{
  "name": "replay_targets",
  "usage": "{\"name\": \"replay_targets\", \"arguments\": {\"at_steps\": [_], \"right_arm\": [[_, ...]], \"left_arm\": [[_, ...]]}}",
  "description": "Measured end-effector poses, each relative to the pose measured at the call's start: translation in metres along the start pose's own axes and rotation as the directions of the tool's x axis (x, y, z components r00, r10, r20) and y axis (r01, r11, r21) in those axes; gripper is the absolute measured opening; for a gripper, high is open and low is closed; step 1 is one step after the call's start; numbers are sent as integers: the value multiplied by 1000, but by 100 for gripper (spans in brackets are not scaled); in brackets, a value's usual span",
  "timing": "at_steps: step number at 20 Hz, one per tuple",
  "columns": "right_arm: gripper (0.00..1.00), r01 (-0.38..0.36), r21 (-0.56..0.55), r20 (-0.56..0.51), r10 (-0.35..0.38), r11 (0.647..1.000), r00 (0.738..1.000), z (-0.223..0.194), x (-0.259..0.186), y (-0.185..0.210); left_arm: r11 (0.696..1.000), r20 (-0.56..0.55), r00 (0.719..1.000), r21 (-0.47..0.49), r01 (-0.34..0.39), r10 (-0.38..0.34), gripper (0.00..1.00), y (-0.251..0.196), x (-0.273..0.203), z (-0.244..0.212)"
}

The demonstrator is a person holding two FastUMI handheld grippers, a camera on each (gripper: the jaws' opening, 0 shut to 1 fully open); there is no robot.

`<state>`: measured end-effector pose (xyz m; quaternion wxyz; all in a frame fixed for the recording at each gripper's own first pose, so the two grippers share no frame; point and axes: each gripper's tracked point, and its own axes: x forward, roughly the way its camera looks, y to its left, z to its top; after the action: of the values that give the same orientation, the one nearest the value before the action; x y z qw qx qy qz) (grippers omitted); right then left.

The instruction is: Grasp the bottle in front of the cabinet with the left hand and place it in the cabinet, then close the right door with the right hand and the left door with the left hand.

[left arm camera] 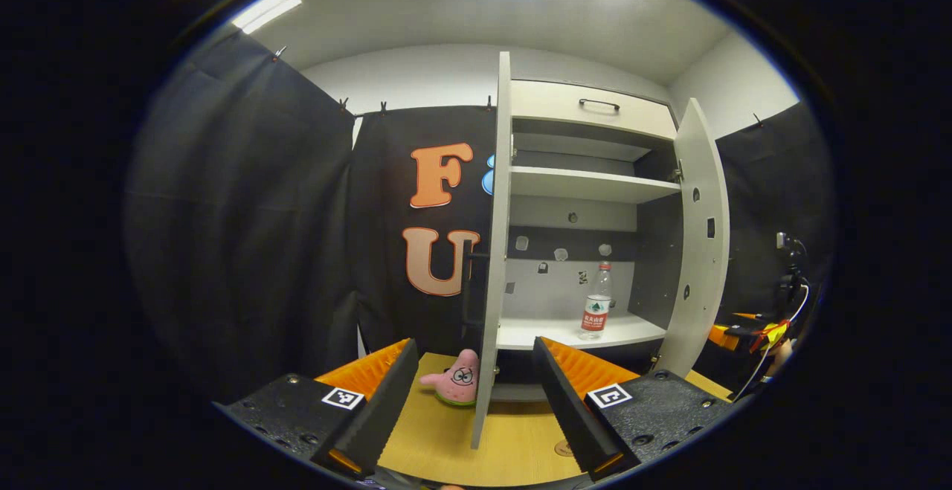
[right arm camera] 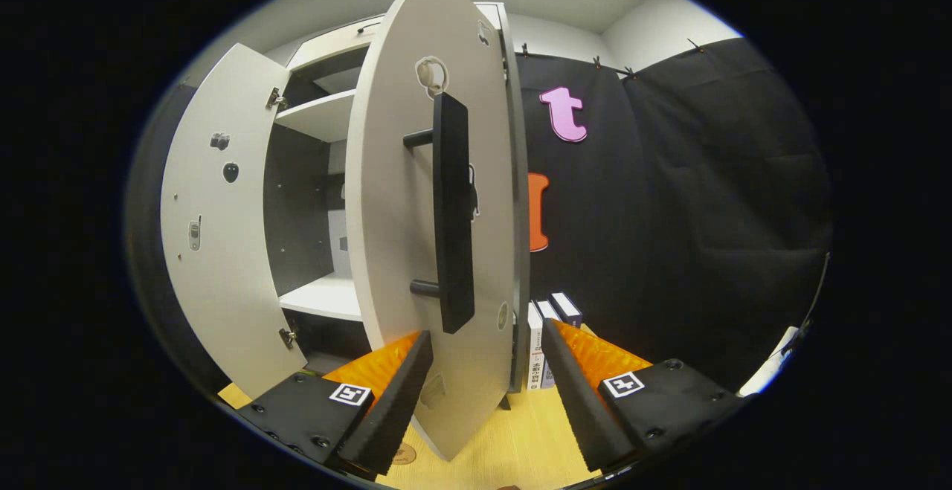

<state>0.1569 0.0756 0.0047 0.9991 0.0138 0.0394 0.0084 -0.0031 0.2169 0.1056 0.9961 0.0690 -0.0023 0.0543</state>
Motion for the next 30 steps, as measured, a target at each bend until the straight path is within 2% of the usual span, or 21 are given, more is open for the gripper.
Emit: {"name": "replay_targets", "arguments": {"at_steps": [2, 4, 11, 12, 13, 14, 15, 16, 17, 20, 26, 30], "right_arm": [[100, -8, -11, -2, 8, 1000, 1000, -2, 5, 12], [97, -17, -21, 3, 17, 1000, 1000, -2, 10, 22], [98, -53, -21, -3, 53, 998, 999, -8, 59, 61], [88, -54, -27, -8, 54, 998, 999, -10, 67, 65], [98, -56, -33, -11, 56, 998, 998, -11, 74, 69], [100, -57, -38, -12, 56, 998, 998, -10, 82, 73], [100, -38, -49, -11, 37, 998, 999, -10, 89, 70], [87, -33, -56, -2, 33, 998, 999, -7, 93, 66], [94, -24, -50, -2, 24, 998, 1000, -6, 97, 64], [94, -31, -25, -11, 31, 999, 999, -7, 107, 70], [94, -33, -57, -7, 33, 998, 999, -6, 126, 77], [94, -33, -25, -17, 33, 999, 999, -6, 129, 78]], "left_arm": [[1000, 6, 1000, 3, -8, 8, 94, 5, -1, 1], [1000, 5, 1000, 12, -14, 14, 94, 12, -2, -1], [999, -6, 999, -22, -40, 39, 94, 34, 8, -12], [999, -9, 999, -19, -44, 44, 94, 36, 12, -14], [999, -13, 999, -18, -46, 46, 94, 38, 15, -15], [999, -17, 999, -18, -47, 47, 94, 40, 19, -17], [999, -21, 999, -19, -49, 49, 94, 42, 22, -19], [998, -23, 998, -22, -50, 50, 94, 45, 26, -23], [998, -28, 998, -26, -50, 49, 94, 46, 30, -25], [998, -40, 998, -28, -48, 46, 94, 52, 44, -33], [998, -73, 996, -18, -60, 58, 94, 61, 75, -56], [999, -93, 995, -14, -49, 47, 94, 56, 93, -71]]}}
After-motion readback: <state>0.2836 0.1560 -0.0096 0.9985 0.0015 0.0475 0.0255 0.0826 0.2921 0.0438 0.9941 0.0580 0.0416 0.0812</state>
